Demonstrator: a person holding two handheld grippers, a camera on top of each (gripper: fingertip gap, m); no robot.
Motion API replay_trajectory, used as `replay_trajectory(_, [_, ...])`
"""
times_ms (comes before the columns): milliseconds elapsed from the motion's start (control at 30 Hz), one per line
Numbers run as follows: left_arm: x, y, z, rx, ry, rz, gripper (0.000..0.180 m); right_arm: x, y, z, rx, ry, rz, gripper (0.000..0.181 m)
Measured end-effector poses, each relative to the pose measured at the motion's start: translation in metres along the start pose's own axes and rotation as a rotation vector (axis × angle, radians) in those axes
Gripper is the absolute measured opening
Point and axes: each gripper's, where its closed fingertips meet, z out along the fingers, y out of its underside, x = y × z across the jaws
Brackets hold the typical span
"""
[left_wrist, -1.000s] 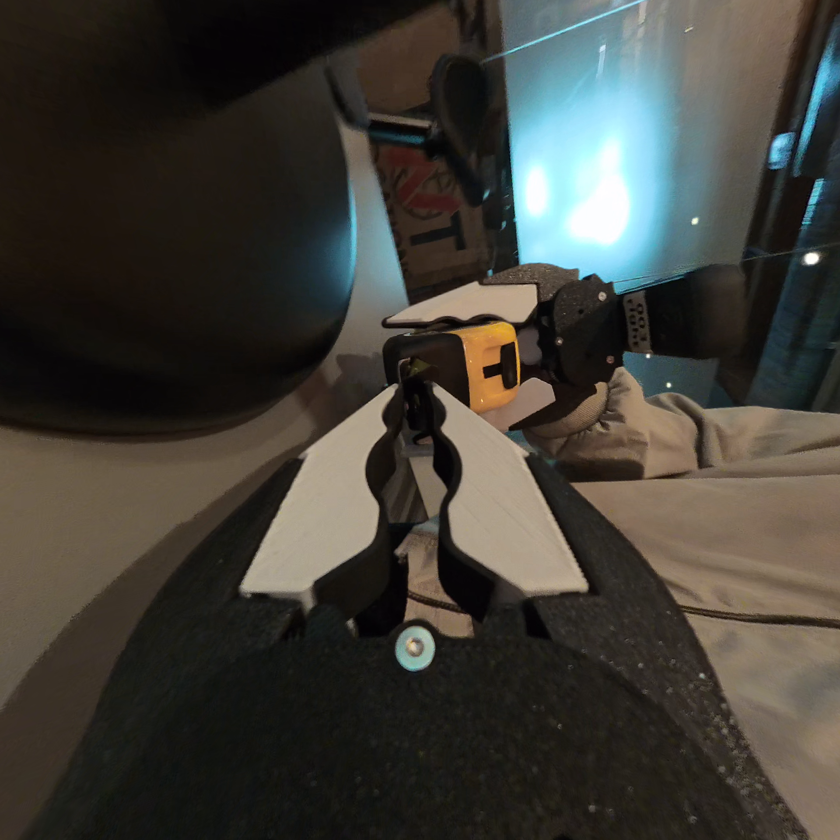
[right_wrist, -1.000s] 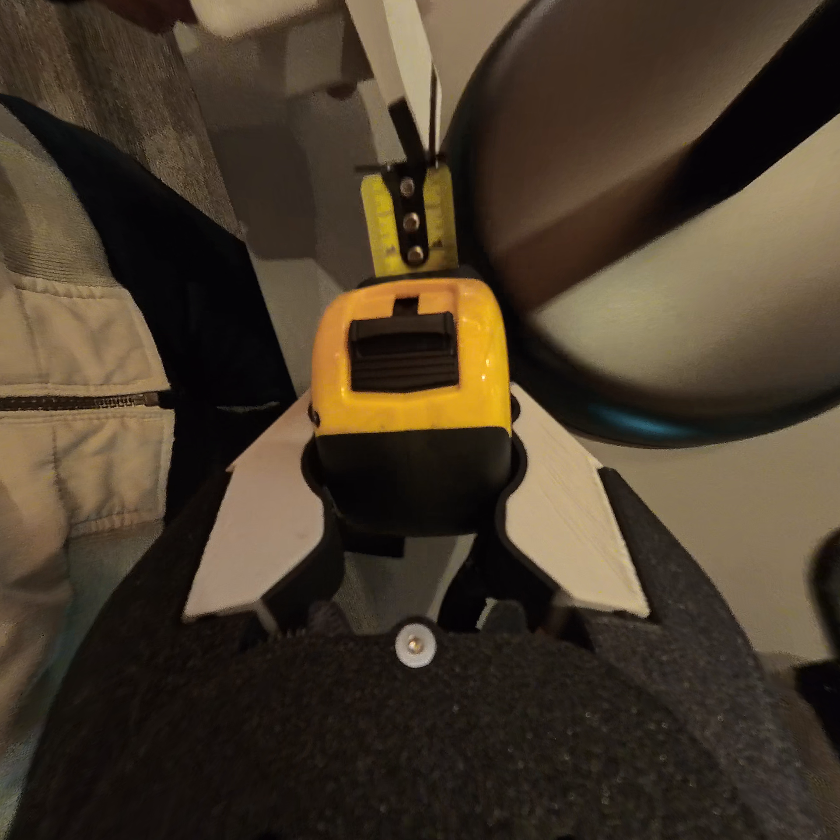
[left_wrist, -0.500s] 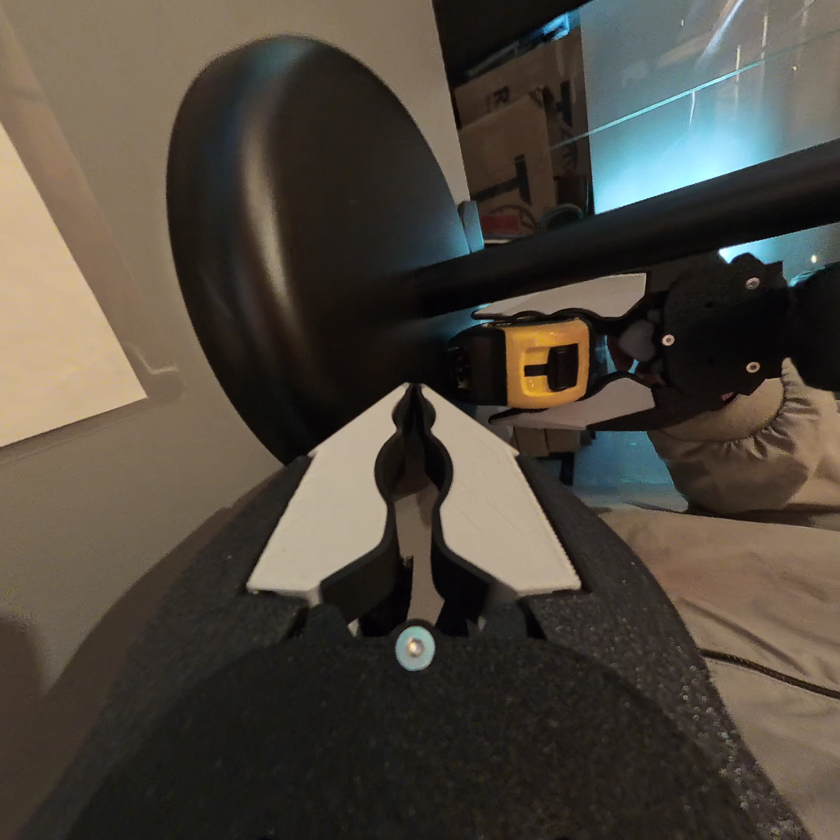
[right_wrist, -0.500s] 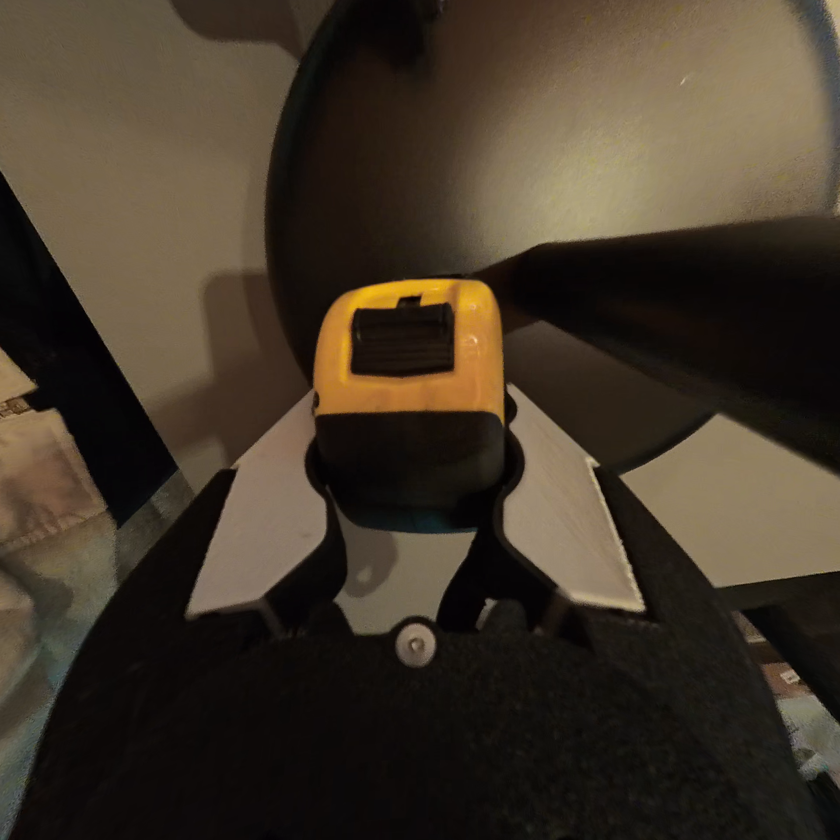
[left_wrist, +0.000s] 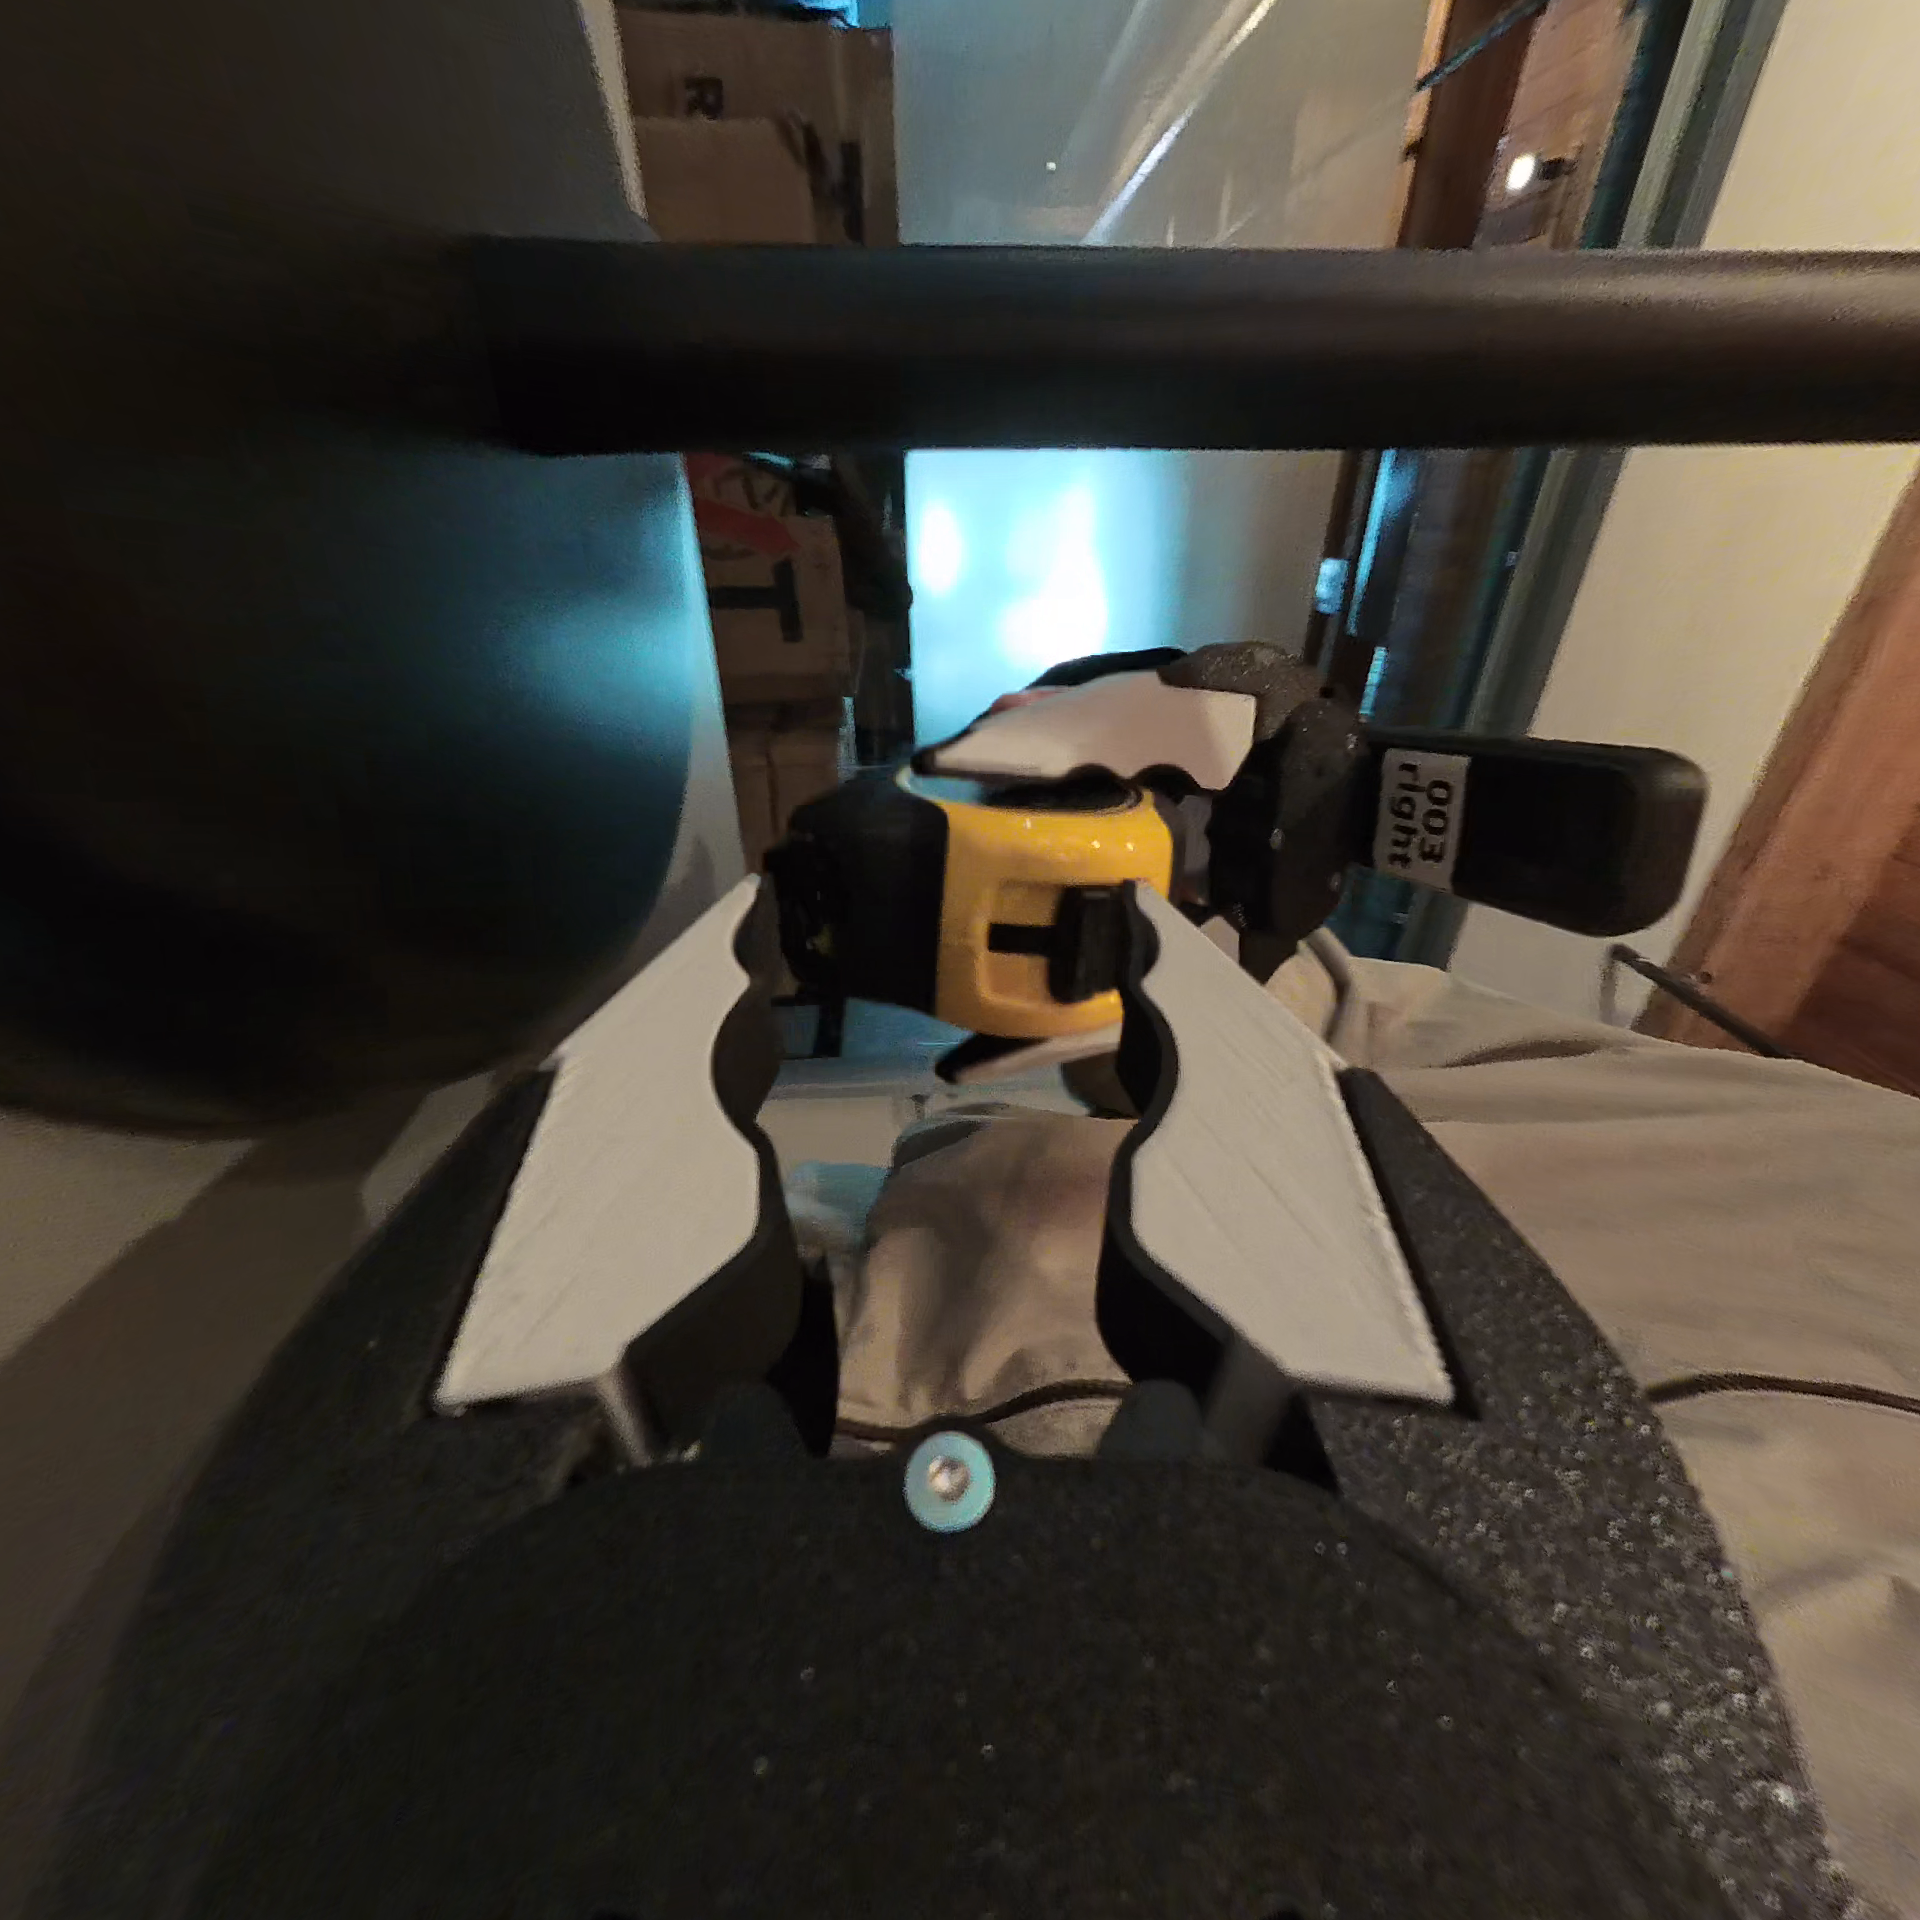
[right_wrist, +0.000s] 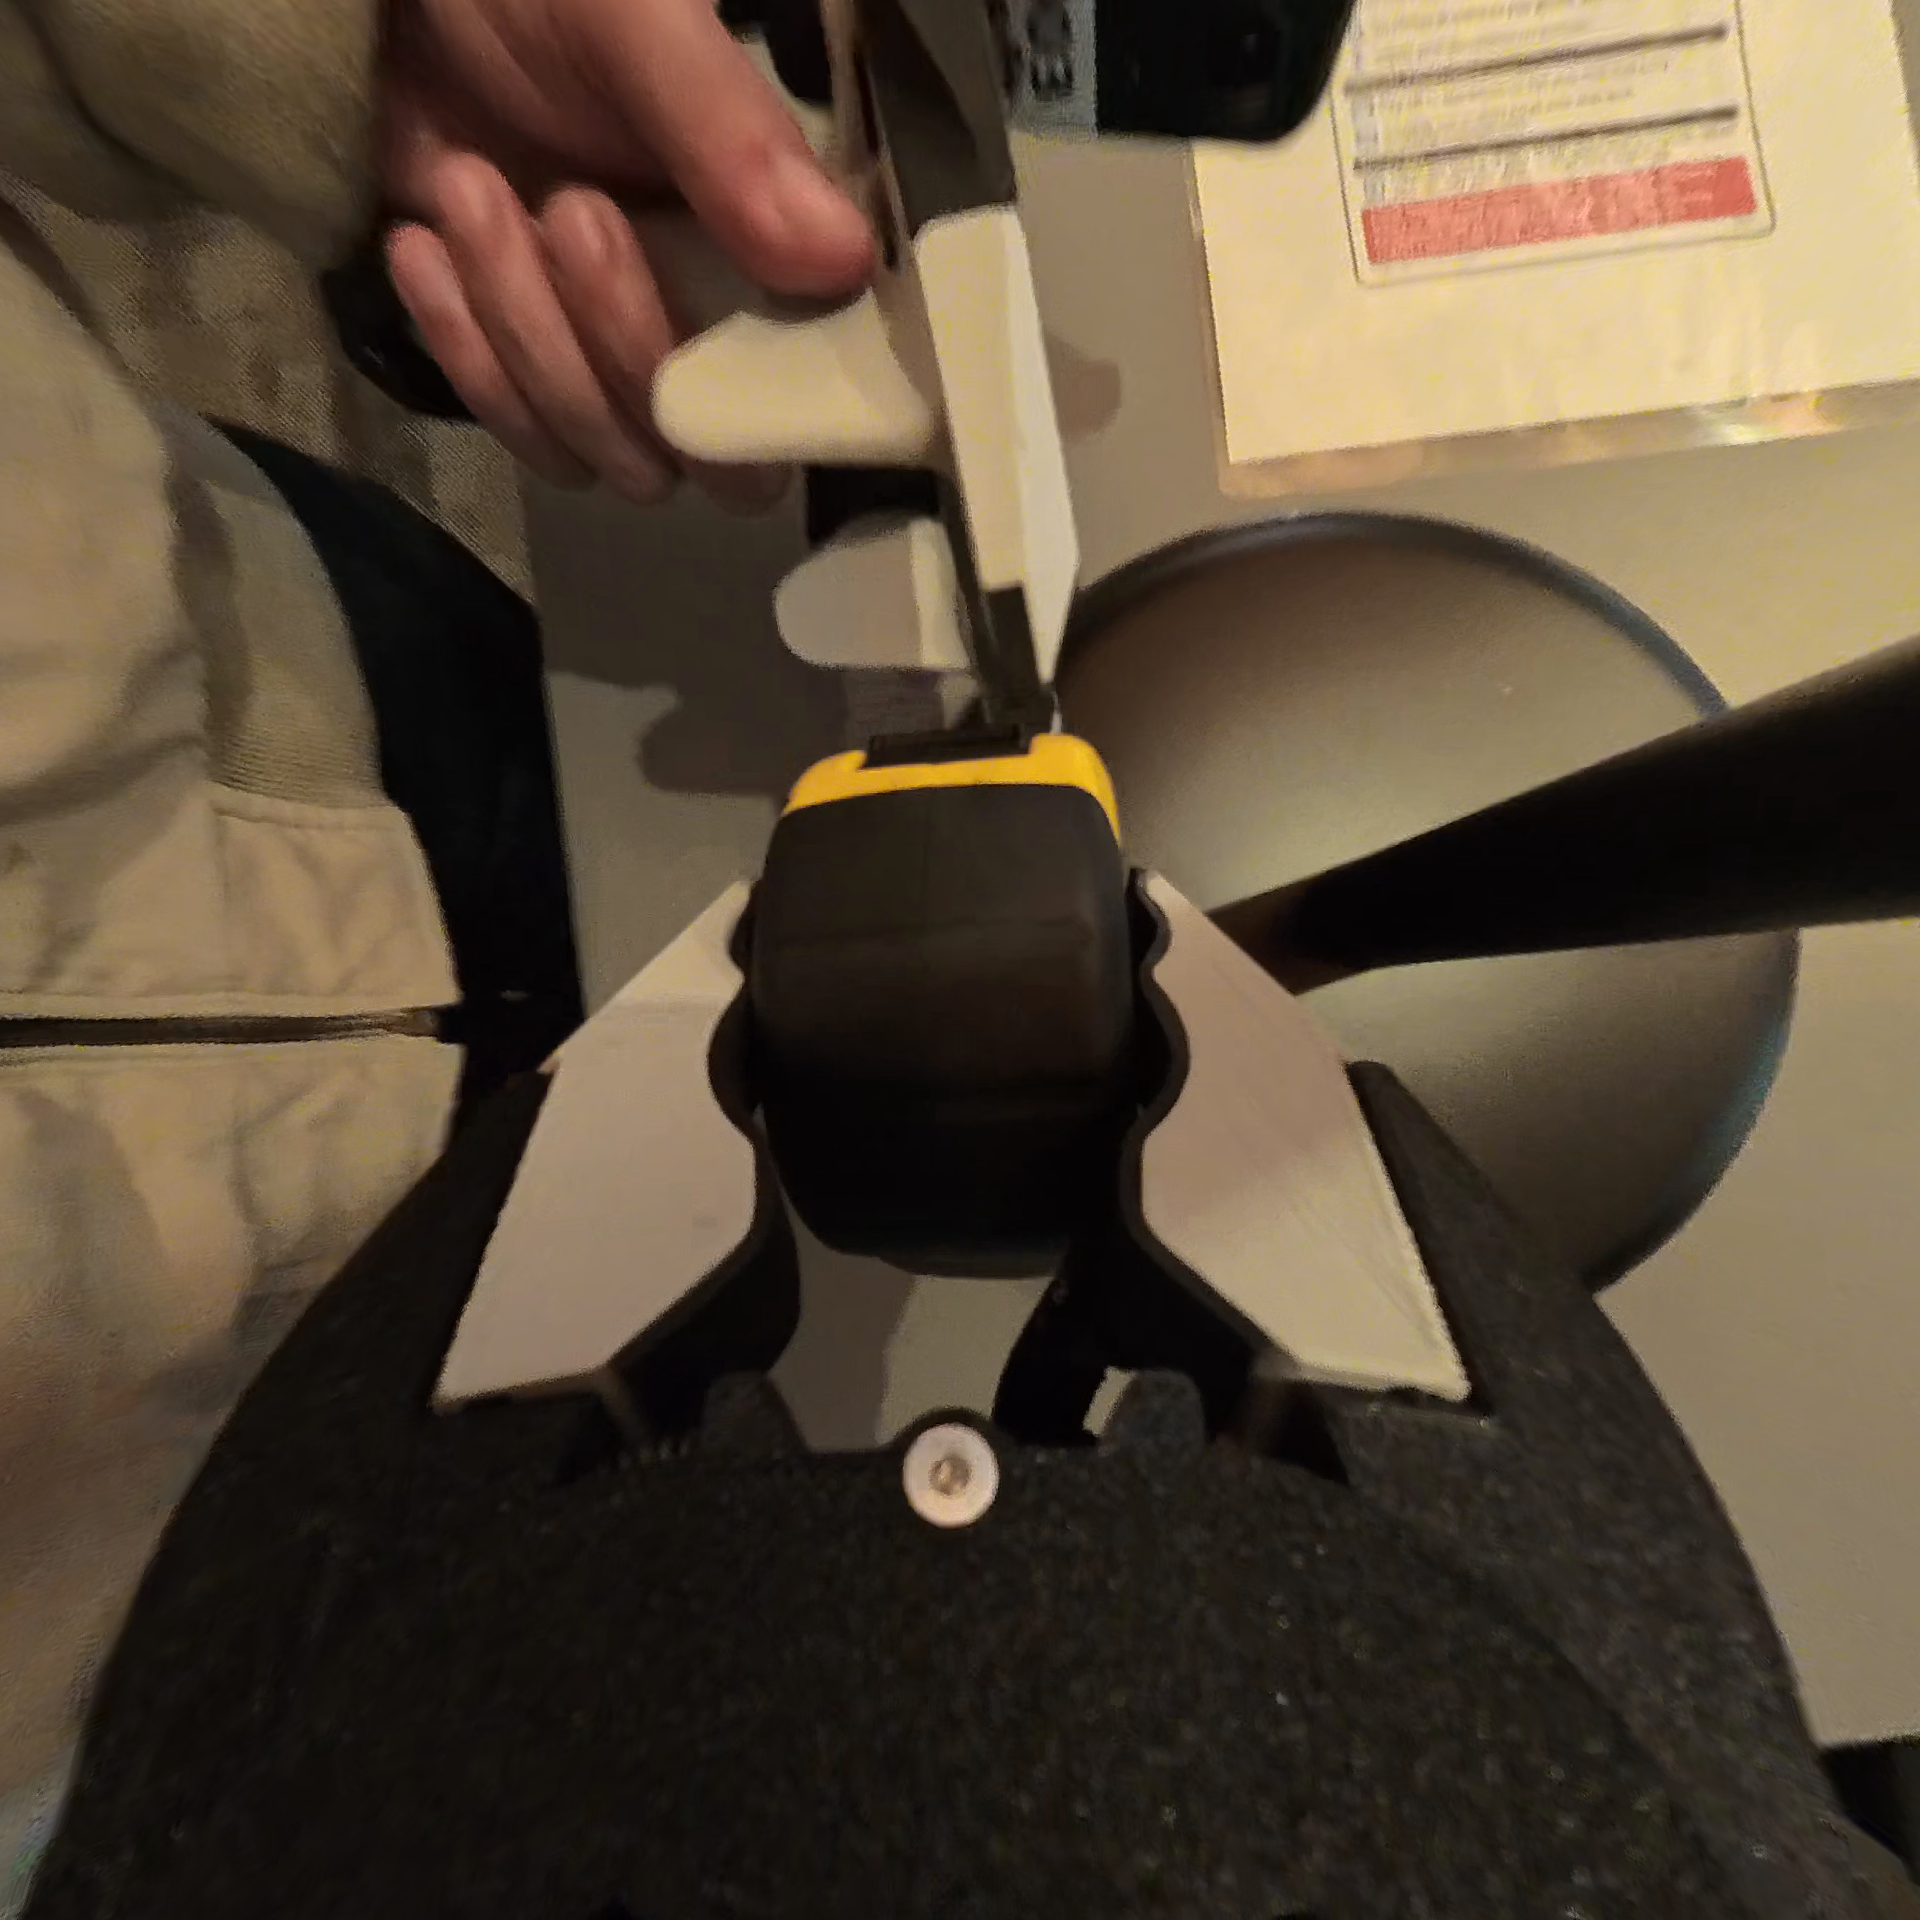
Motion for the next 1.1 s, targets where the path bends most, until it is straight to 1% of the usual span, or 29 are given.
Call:
replay_trajectory(33, [-0.003, -0.001, -0.003, 0.008, -0.017, 0.009, 0.064, 0.004, 0.005, 0.005, -0.011, 0.016, -0.016, 0.067])
replay_trajectory(133, [-0.009, -0.004, -0.009, 0.011, -0.068, 0.045, 0.063, 0.017, 0.005, 0.014, 0.035, 0.038, 0.002, 0.067])
replay_trajectory(267, [-0.009, -0.023, -0.023, 0.070, -0.120, 0.116, 0.057, 0.030, -0.003, 0.018, 0.112, 0.079, -0.081, 0.067])
replay_trajectory(333, [-0.007, -0.028, -0.025, 0.081, -0.134, 0.151, 0.052, 0.034, 0.013, 0.020, 0.081, 0.076, -0.074, 0.067])
replay_trajectory(433, [-0.011, -0.024, -0.019, 0.025, -0.207, 0.228, 0.048, 0.038, 0.045, 0.017, 0.040, 0.039, -0.004, 0.068])
replay_trajectory(467, [-0.013, -0.021, -0.016, -0.010, -0.235, 0.258, 0.047, 0.040, 0.046, 0.014, 0.061, 0.032, 0.015, 0.067])
replay_trajectory(567, [-0.027, -0.012, -0.003, -0.131, -0.341, 0.329, 0.047, 0.042, 0.049, 0.014, 0.041, 0.020, 0.036, 0.067])
replay_trajectory(667, [-0.032, -0.018, 0.008, -0.154, -0.399, 0.335, 0.047, 0.039, 0.051, 0.009, 0.078, 0.025, -0.021, 0.067])
replay_trajectory(733, [-0.033, -0.023, 0.018, -0.150, -0.412, 0.343, 0.047, 0.035, 0.052, 0.005, 0.151, 0.045, -0.105, 0.067])
replay_trajectory(800, [-0.034, -0.024, 0.028, -0.165, -0.409, 0.331, 0.047, 0.034, 0.052, 0.001, 0.210, 0.055, -0.132, 0.067])
replay_trajectory(867, [-0.033, -0.030, 0.034, -0.138, -0.388, 0.305, 0.045, 0.034, 0.057, -0.002, 0.223, 0.039, -0.110, 0.067])
replay_trajectory(967, [-0.037, -0.026, 0.043, -0.133, -0.343, 0.254, 0.040, 0.031, 0.062, -0.006, 0.241, 0.041, -0.175, 0.067])
replay_trajectory(1033, [-0.045, -0.027, 0.041, -0.120, -0.372, 0.226, 0.040, 0.030, 0.067, -0.008, 0.248, 0.030, -0.169, 0.067])
replay_trajectory(1100, [-0.046, -0.028, 0.034, -0.112, -0.394, 0.235, 0.038, 0.030, 0.075, -0.010, 0.235, 0.014, -0.162, 0.067])
